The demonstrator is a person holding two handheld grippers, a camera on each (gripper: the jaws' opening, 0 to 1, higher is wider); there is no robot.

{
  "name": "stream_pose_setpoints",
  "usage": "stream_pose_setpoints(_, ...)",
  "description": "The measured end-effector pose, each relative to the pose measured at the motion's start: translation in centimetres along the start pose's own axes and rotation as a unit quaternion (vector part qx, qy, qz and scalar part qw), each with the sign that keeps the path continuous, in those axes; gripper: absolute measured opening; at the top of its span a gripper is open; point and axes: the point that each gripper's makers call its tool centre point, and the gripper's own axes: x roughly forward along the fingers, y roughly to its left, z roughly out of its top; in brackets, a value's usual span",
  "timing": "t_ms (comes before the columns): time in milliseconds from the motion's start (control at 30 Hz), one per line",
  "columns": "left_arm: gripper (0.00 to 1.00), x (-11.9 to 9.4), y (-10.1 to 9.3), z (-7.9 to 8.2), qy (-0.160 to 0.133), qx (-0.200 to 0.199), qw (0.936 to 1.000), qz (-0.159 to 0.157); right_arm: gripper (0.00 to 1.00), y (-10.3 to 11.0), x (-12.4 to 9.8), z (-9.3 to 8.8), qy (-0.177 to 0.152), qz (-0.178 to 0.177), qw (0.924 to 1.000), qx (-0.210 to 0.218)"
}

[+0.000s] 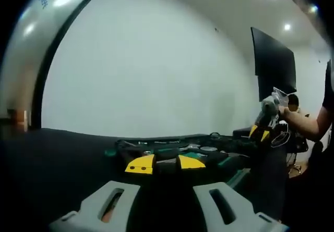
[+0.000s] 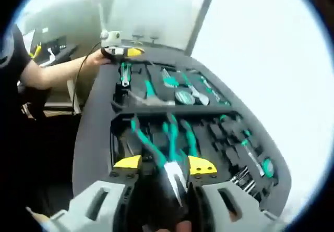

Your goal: Pick up the tools and put them into their designated positions in the toolbox.

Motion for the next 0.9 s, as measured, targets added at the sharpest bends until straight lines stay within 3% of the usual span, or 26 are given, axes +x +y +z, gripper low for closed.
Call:
stream_pose_setpoints(100,0.16,0.0,-0.2,-0.3,0.006,0.005,1.0,0.002,0.28,-1.0,-0.2,-1.2,0.017,-0.008,0.9997,-0.016)
stream_pose_setpoints(133,0.16,0.1,-0.2,-0.3,0.008,0.006,1.0,0.003,0.27,-1.1,-0.4,-1.7,0.021,-0.002,0.9998,-0.004)
stream_pose_setpoints(267,0.16,0.1,-0.2,-0.4,0.01,0.008,0.9999,0.003,0.2,-1.6,-0.7,-2.4,0.006,0.01,0.9958,0.091)
stream_pose_setpoints(300,0.16,0.1,-0.1,-0.5,0.011,0.008,0.9999,0.003,0.18,-2.4,-0.9,-3.0,0.01,-0.002,0.9898,0.142)
stream_pose_setpoints(333,0.16,0.1,-0.1,-0.5,0.011,0.008,0.9999,0.003,0.18,-2.2,-1.0,-3.0,0.003,0.014,0.9858,0.168)
stream_pose_setpoints(367,0.16,0.1,0.0,-0.5,0.011,0.007,0.9999,0.003,0.18,-2.1,-1.1,-2.5,-0.018,0.028,0.9863,0.162)
stream_pose_setpoints(500,0.16,0.2,0.2,-0.6,0.011,0.008,0.9999,0.003,0.15,-1.3,-1.5,-2.2,-0.02,0.04,0.9844,0.17)
stream_pose_setpoints(633,0.16,0.2,0.3,-0.6,0.012,0.008,0.9999,0.003,0.12,-0.4,-1.8,-2.1,-0.01,0.041,0.985,0.168)
stream_pose_setpoints(767,0.16,0.2,0.5,-0.7,0.012,0.009,0.9999,0.003,0.06,1.4,-2.0,-2.6,0.02,0.05,0.985,0.164)
stream_pose_setpoints(800,0.16,0.2,0.5,-0.7,0.012,0.009,0.9999,0.003,0.06,-0.8,-1.8,-3.3,0.019,0.046,0.9859,0.16)
stream_pose_setpoints(833,0.16,0.3,0.6,-0.6,0.011,0.008,0.9999,0.003,0.06,-0.9,-1.8,-3.4,0.019,0.044,0.9868,0.155)
stream_pose_setpoints(867,0.16,0.3,0.7,-0.6,0.011,0.008,0.9999,0.003,0.07,-1.0,-1.7,-3.6,0.014,0.042,0.9915,0.122)
stream_pose_setpoints(900,0.16,0.3,0.8,-0.6,0.011,0.008,0.9999,0.003,0.07,-0.9,-1.6,-3.7,0.017,0.041,0.9901,0.133)
